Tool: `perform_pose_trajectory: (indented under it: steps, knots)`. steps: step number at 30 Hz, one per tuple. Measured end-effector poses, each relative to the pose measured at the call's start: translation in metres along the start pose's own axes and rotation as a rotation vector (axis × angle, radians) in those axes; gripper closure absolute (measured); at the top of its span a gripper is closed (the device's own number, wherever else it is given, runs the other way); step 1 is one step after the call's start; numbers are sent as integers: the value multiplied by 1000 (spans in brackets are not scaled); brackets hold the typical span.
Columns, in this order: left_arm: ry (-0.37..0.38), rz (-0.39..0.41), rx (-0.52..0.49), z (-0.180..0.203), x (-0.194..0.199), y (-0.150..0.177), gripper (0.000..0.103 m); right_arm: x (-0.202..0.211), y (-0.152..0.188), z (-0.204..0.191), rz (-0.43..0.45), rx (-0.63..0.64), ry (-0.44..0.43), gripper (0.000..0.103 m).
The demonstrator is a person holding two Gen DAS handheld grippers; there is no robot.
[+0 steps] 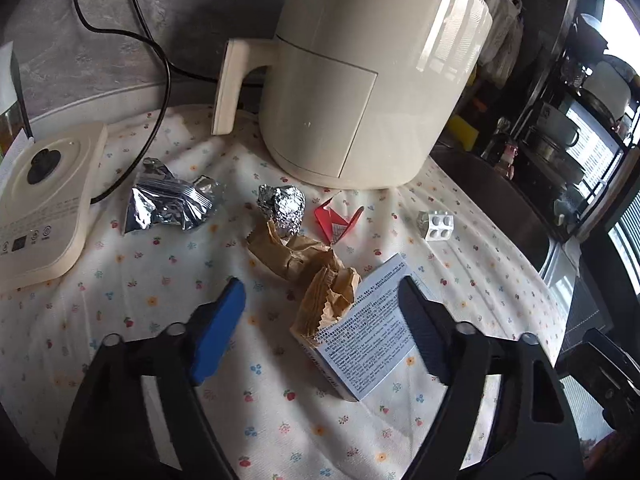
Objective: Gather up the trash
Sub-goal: 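Grasp brown paper with the left tool while the right tool grasps a foil ball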
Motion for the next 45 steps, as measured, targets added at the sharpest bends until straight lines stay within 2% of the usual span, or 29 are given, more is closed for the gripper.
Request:
perform_pose_trajectory:
  steps: [1, 2, 8, 13, 22, 28, 36, 43, 44, 45]
  knots:
    - [-9, -26, 5, -2, -5, 2, 62, -2, -1, 0, -2, 0, 1, 18]
    - [-22, -41, 10, -5, -8, 3, 86, -3, -2, -1, -5, 0, -1, 18]
    - [-18, 64, 14, -16, 22, -24, 88, -19, -15, -23, -3, 29, -42, 22]
    - [-59, 140, 42, -42, 41, -51, 88, -33, -31, -54, 9, 72, -101, 28]
    - [-119, 240, 86, -86, 64, -91, 88, -66, -62, -118, 14, 170, -213, 34]
    - [-135, 302, 108, -102, 77, -114, 92, -94, -78, -143, 8, 191, -246, 36]
    - [-176, 283, 137, -129, 60, -125, 93, -139, -82, -159, -36, 189, -262, 40]
    - [-189, 236, 144, -134, 31, -121, 93, -166, -79, -164, -66, 188, -257, 41]
    - [-188, 228, 144, -135, 27, -121, 93, -170, -77, -164, -78, 191, -255, 42]
    - [-188, 221, 145, -134, 24, -119, 93, -174, -75, -165, -94, 193, -256, 48]
Point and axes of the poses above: each gripper's, at about its wrist camera, not at the fingertips, and x roughly against the way its jaws point, z to its right, y to its underside, the point moved 10 cm from there along -x, roughly the way its jaws point, and after that the axes turned 15 degrees about x, right-handed, at the moved point
